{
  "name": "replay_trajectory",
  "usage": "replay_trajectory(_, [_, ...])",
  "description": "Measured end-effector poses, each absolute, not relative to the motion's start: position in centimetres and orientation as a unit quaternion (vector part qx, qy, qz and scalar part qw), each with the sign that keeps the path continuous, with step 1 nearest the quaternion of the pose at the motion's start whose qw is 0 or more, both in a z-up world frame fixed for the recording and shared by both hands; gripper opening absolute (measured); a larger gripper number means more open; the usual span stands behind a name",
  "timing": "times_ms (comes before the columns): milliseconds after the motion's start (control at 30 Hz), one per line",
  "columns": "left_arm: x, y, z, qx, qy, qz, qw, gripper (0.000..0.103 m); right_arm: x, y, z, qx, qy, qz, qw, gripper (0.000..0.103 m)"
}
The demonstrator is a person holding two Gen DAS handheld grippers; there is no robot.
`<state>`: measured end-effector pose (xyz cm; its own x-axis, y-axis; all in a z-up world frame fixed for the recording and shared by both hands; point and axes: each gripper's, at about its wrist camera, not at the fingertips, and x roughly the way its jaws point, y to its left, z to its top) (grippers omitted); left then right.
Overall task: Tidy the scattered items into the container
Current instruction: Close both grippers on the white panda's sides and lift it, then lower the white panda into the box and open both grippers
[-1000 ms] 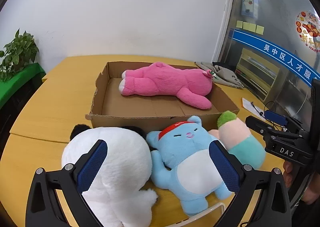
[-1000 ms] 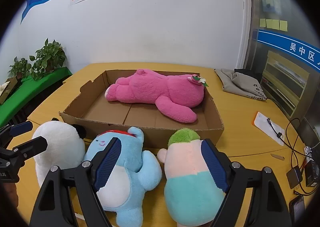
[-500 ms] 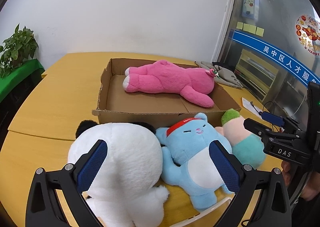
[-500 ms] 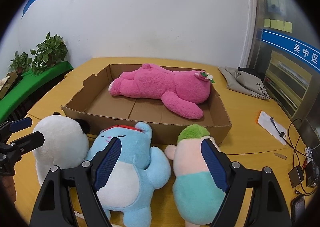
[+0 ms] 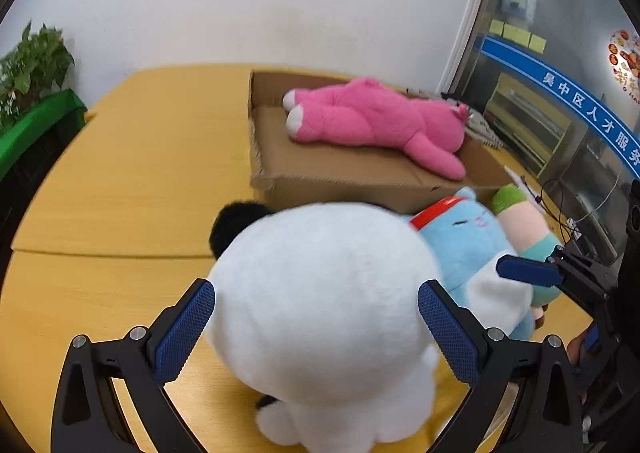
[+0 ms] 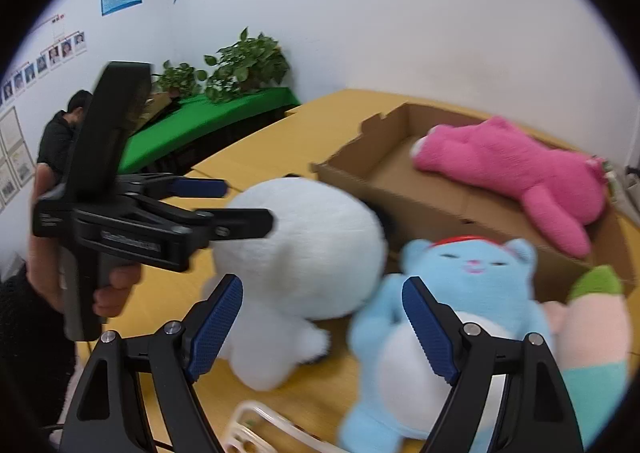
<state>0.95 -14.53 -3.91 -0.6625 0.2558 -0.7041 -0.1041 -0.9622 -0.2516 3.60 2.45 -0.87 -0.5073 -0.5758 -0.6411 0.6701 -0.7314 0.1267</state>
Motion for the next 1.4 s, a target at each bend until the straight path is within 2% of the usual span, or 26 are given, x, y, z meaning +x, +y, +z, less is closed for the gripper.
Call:
replay_trajectory(100, [0.4, -15.9, -5.1, -0.403, -0.138, 0.895, 0.133, 0.103, 2.5, 0.2, -3.0, 0.373, 0.071, -0.850, 0.366, 0.082])
replay_trajectory(167, [0.4, -16.1, -5.4, -0.403, -0.139, 0.893, 0.145, 0.103, 2.0, -1.3, -4.3, 0.382, 0.091, -0.847, 0.359, 0.082])
replay_trajectory(233, [0.5, -15.6, -5.5, -0.405, -0.120, 0.893, 0.152, 0.103, 1.6, -2.6, -5.3, 0.385, 0.097, -0.844, 0.361, 0.093])
replay_trajectory(300, [0.6, -15.2, -5.4, -0.407, -0.109, 0.893, 0.157, 0.099, 1.4, -3.5, -5.8, 0.385, 0.094, -0.845, 0.359, 0.103])
replay_trajectory(400, [0.9, -15.0, -5.3, -0.409, -0.108, 0.892, 0.157, 0.091, 1.1, -4.4, -6.4, 0.379, 0.091, -0.854, 0.346, 0.103])
replay_trajectory(467, [1.0, -15.2, -5.0, -0.410, -0.113, 0.891, 0.158, 0.087, 1.2, -4.2, -6.4, 0.374, 0.086, -0.855, 0.349, 0.098])
replay_trajectory(533, [1.2, -15.3, -4.5, -0.408, -0.119, 0.891, 0.159, 0.084, 1.4, -3.6, -6.1, 0.365, 0.084, -0.856, 0.356, 0.080])
replay_trajectory(633, [1.6, -15.1, -3.3, -0.395, -0.118, 0.897, 0.160, 0.079, 1.8, -2.9, -5.3, 0.357, 0.072, -0.858, 0.363, 0.064])
replay_trajectory(700, [2.0, -14.4, -1.6, -0.378, -0.108, 0.905, 0.160, 0.079, 1.8, -2.2, -4.4, 0.351, 0.059, -0.861, 0.362, 0.061])
replay_trajectory(867, [0.6, -12.6, 5.0, -0.312, -0.079, 0.928, 0.186, 0.079, 1.4, 0.2, 0.7, 0.297, 0.029, -0.885, 0.356, 0.061])
replay_trajectory(1067, [-7.9, -11.1, 10.7, -0.276, -0.067, 0.934, 0.215, 0.079, -4.9, 2.3, 7.8, 0.241, 0.042, -0.915, 0.319, 0.061])
replay_trajectory(1233, [-16.2, -12.7, 9.0, -0.308, -0.106, 0.921, 0.213, 0.079, -12.4, 2.1, 8.5, 0.262, 0.028, -0.917, 0.299, 0.061])
replay_trajectory(1400, [-21.0, -14.2, 2.5, -0.379, -0.118, 0.900, 0.180, 0.079, -17.9, 0.3, 3.4, 0.340, -0.009, -0.895, 0.289, 0.061])
